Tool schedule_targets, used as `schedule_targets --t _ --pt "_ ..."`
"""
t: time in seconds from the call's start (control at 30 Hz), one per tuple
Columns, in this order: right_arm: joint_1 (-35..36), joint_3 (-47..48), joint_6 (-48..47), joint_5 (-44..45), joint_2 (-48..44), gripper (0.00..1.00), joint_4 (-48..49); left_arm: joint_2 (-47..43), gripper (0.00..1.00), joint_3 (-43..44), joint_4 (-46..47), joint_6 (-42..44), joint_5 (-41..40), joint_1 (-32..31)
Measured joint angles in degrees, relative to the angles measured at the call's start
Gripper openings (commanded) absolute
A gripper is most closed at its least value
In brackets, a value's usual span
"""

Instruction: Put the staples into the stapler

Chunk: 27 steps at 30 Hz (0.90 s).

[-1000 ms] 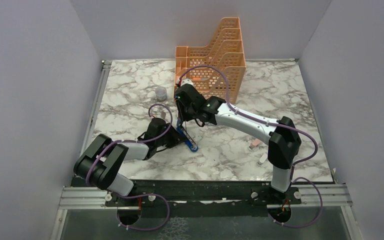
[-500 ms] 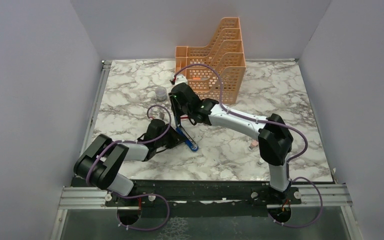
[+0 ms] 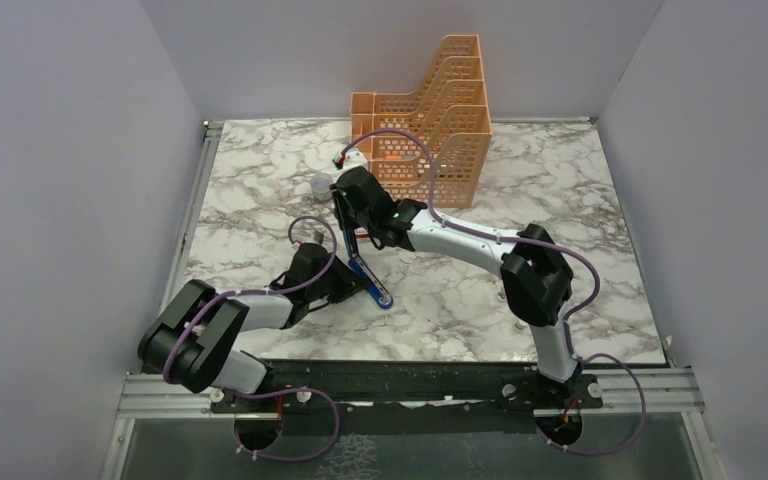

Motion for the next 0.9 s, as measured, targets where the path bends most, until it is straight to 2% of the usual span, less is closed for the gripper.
schedule_targets --t 0.2,0.33,0.47,0.9 --pt "0.02 0.44 0.42 -0.04 0.85 0.35 0.37 -2.34 0.21 -0.63 -2.4 -0.2 -0.5 0.09" --pt "0.02 2.05 0.46 -0.26 2.08 0.46 -0.2 -2.45 0.23 -0.7 -2.84 -0.24 -0.48 0.48" --pt "0.09 2.12 1.16 -1.73 2.73 0.51 -1.49 -2.43 0.24 -0.76 -2.86 -0.26 -0.37 0.72" --pt "0.17 2.12 2.4 -4.81 3.13 0.58 -6.88 -3.34 0.33 -1.53 -2.86 -0.7 0.83 2.47"
